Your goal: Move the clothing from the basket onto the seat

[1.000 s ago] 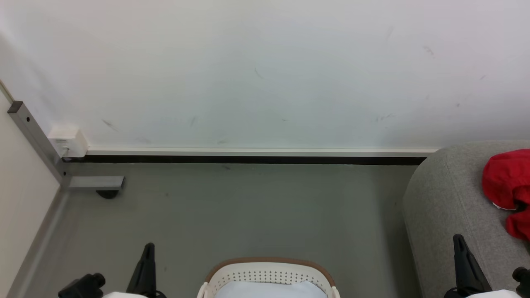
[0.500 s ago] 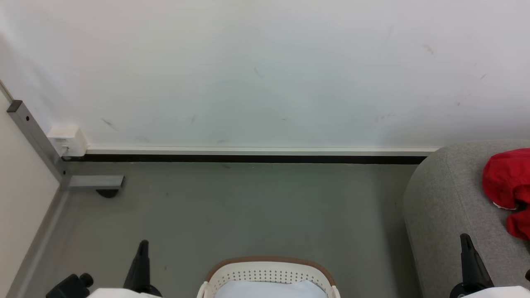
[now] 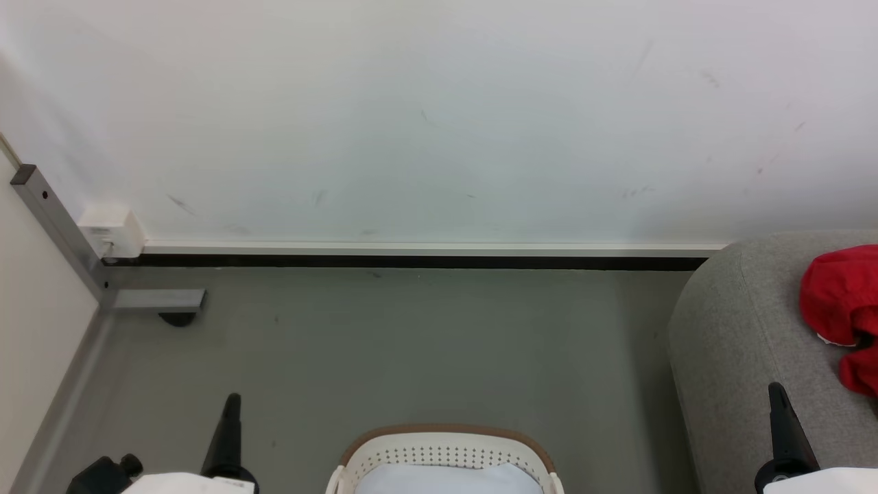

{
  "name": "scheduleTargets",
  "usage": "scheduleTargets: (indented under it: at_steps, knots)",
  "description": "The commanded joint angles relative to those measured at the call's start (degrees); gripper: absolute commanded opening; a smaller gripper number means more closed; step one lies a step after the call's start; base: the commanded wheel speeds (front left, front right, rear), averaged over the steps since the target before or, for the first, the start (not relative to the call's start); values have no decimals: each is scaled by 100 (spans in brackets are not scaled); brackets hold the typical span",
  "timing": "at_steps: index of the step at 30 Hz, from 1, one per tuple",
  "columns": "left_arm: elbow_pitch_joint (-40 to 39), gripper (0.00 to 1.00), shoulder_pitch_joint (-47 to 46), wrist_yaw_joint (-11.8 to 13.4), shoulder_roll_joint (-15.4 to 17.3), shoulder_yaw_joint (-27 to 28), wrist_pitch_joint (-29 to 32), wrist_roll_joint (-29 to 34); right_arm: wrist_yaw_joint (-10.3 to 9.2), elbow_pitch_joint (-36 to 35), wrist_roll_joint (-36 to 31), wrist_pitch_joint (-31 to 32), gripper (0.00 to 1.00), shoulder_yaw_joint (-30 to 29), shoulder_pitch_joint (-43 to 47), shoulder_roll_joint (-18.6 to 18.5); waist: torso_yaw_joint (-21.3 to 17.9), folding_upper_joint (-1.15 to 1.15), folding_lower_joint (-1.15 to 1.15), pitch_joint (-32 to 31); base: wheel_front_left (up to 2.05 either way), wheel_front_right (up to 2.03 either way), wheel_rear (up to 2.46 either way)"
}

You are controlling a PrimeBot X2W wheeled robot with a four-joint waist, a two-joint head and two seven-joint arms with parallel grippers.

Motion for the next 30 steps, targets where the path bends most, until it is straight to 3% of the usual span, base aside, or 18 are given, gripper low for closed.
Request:
scheduleTargets:
  at_steps: [1, 30]
  knots:
    - [-84, 0, -149, -15, 35, 37, 54, -199, -5, -68, 168, 28, 0, -40, -157, -14, 0, 0, 0, 2, 0, 0, 0]
    - [-103, 0, -233, -64, 46, 220, 494, -1787, -8, -82, 1687, 465, 0, -255, -251, 64, -1, 0, 0, 39, 0, 0, 0]
